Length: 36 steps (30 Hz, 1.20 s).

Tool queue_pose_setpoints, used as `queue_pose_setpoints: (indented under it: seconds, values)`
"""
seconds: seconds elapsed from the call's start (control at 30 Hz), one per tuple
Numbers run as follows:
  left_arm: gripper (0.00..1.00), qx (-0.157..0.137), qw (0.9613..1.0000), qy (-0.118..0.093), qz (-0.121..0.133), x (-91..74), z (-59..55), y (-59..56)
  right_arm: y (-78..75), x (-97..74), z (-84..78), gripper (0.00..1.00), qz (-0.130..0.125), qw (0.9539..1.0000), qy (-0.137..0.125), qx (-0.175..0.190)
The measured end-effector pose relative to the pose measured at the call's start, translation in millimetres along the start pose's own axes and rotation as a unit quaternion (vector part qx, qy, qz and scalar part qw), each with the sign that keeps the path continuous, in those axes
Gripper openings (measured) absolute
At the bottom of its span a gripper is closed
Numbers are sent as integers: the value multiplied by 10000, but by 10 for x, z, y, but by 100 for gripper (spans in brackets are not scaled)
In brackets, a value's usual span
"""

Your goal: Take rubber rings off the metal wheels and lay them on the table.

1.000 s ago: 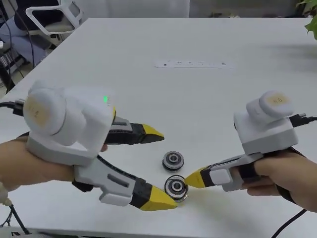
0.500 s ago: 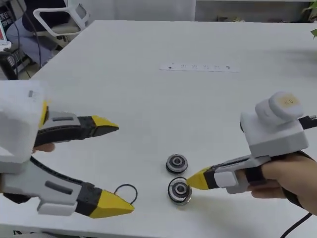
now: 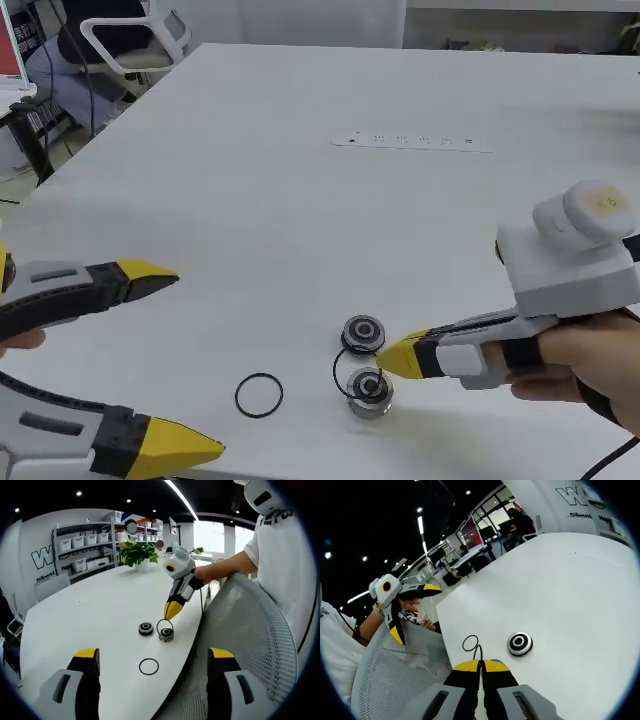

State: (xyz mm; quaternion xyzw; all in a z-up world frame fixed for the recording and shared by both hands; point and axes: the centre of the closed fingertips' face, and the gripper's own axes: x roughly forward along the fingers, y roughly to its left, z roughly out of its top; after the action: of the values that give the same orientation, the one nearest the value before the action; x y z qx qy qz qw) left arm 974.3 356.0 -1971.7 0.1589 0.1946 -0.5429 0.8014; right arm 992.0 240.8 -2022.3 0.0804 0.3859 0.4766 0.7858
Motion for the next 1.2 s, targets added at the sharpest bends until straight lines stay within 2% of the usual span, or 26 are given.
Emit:
queue_pose_setpoints:
  seconds: [0.2, 0.37, 0.5, 0.67, 0.77, 1.0, 1.2]
  values:
    - [88, -66, 10000, -47, 24, 75, -5, -42, 89, -19, 122, 0, 35, 9998, -205, -68]
    - [88, -37, 9999, 56, 79, 100, -59, -18, 193, -9, 216, 0, 92, 9992, -325, -216]
    - [88, -29, 9999, 78, 65, 112, -80, -25, 238, 11, 242, 0, 102, 9989, -327, -317]
    - [89, -176, 9998, -25, 11, 119, -65, -35, 293, 47, 261, 0, 146, 9986, -300, -416]
    - [90, -213, 9998, 19, -11, 131, -92, -40, 320, 74, 270, 0, 164, 9984, -288, -467]
    - [90, -271, 9996, 29, 9, 134, -111, -25, 403, 193, 272, 0, 258, 9969, -273, -689]
    - [89, -343, 9994, 6, -1, 135, -114, -21, 441, 341, 200, 0, 265, 9950, -210, -936]
